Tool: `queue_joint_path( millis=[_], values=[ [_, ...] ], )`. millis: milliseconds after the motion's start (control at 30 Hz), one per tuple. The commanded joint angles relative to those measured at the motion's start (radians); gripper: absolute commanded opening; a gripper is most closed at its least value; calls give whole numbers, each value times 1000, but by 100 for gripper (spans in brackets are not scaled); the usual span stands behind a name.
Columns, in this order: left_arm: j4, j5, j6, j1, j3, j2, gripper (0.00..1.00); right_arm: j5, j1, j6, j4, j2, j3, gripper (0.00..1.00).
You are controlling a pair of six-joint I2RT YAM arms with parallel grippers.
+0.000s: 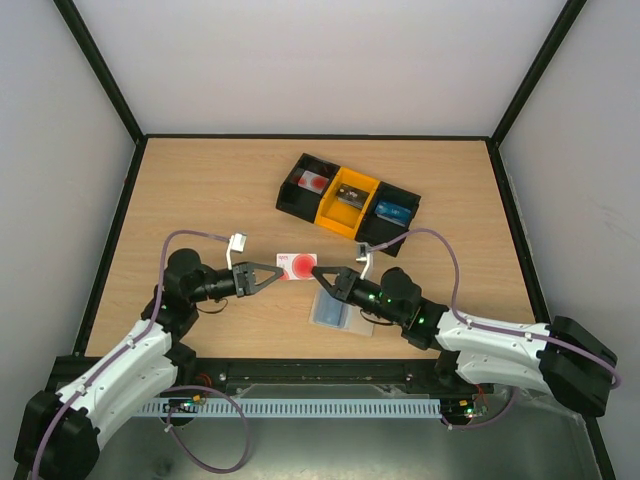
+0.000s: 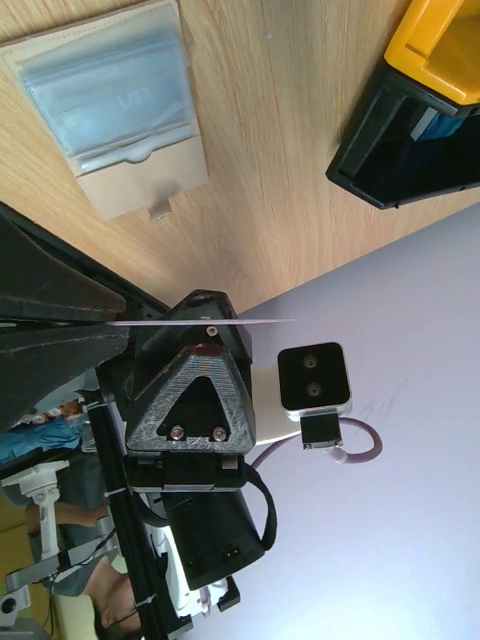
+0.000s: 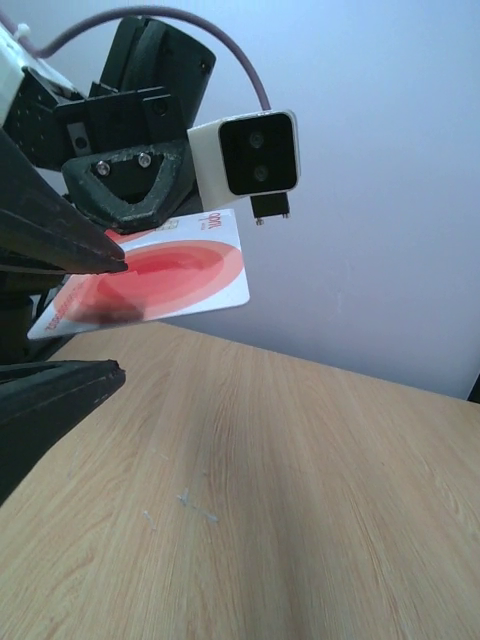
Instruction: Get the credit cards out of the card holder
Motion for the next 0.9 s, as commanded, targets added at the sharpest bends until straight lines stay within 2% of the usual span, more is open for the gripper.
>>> queue_joint_path(
  millis=[0, 133, 300, 367, 467, 567, 700, 867],
  values=[
    [51, 30, -23, 6, -10, -5, 3, -30, -2, 16, 73, 13, 27, 25],
    [55, 29, -25, 6, -16, -3, 3, -37, 0, 25, 81, 17, 21, 20],
    [57, 23, -32, 6, -20, -3, 3, -43, -1, 28, 95, 12, 14, 4],
    [40, 13, -26, 6, -17, -4, 6, -43, -1, 28, 99, 11, 13, 2],
    [-1, -18, 5, 6, -7, -11, 27, -36, -2, 29, 93, 10, 15, 2],
    [-75, -56, 59, 5, 15, -37, 61, -2, -1, 29, 63, -1, 15, 2],
    [-299, -165, 203, 6, 101, -73, 99, 82, 0, 5, -27, -43, 31, 2],
    [-453, -270, 322, 6, 177, -107, 100, 235, -1, -67, -166, -62, 108, 2]
  ],
)
